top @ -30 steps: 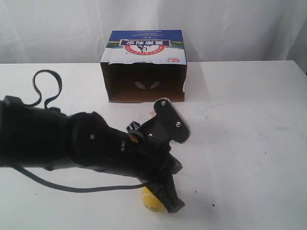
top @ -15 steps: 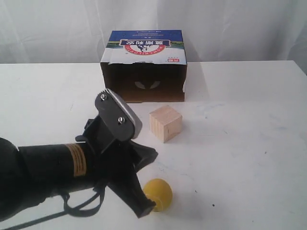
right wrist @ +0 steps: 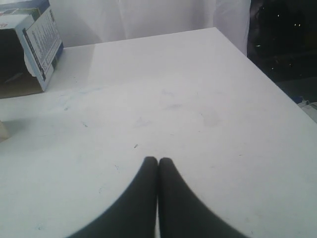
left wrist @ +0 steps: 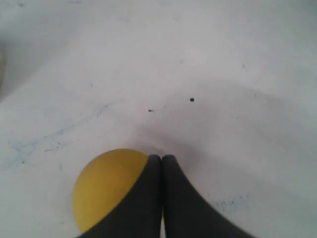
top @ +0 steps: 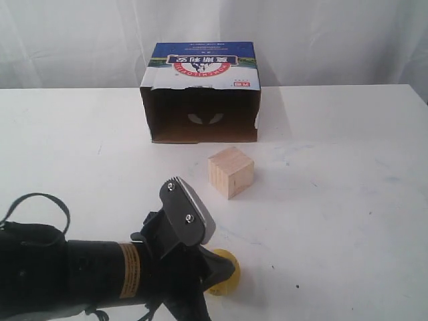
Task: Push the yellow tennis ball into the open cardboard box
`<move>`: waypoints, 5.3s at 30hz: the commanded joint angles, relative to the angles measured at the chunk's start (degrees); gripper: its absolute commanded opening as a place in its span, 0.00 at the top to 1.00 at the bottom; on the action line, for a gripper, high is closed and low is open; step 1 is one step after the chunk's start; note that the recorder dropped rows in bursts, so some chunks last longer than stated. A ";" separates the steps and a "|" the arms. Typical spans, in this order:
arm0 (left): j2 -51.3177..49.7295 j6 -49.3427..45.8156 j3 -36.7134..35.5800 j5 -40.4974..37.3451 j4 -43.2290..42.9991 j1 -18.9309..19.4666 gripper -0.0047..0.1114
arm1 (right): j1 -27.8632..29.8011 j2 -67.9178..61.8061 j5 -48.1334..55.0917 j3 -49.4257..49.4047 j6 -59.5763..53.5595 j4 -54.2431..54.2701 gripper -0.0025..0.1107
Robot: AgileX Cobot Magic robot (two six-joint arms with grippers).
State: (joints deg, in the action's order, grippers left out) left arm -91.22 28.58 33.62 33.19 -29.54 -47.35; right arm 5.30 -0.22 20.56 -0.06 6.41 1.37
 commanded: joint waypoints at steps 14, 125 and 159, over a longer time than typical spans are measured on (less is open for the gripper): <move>-4.05 1.22 -0.28 -2.36 2.43 -0.04 0.96 | -0.18 0.22 -0.50 0.06 -0.12 0.07 0.98; 7.17 -57.65 -0.28 5.49 67.86 0.07 0.96 | -0.18 0.22 -0.50 0.06 -0.12 0.07 0.98; -12.30 -18.07 8.13 3.31 25.44 27.85 0.96 | -0.18 0.22 -0.50 0.06 -0.12 0.07 0.98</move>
State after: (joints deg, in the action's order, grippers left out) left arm -103.33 10.08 41.83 39.59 -3.91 -19.74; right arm 5.30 -0.22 20.56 -0.06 6.41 1.37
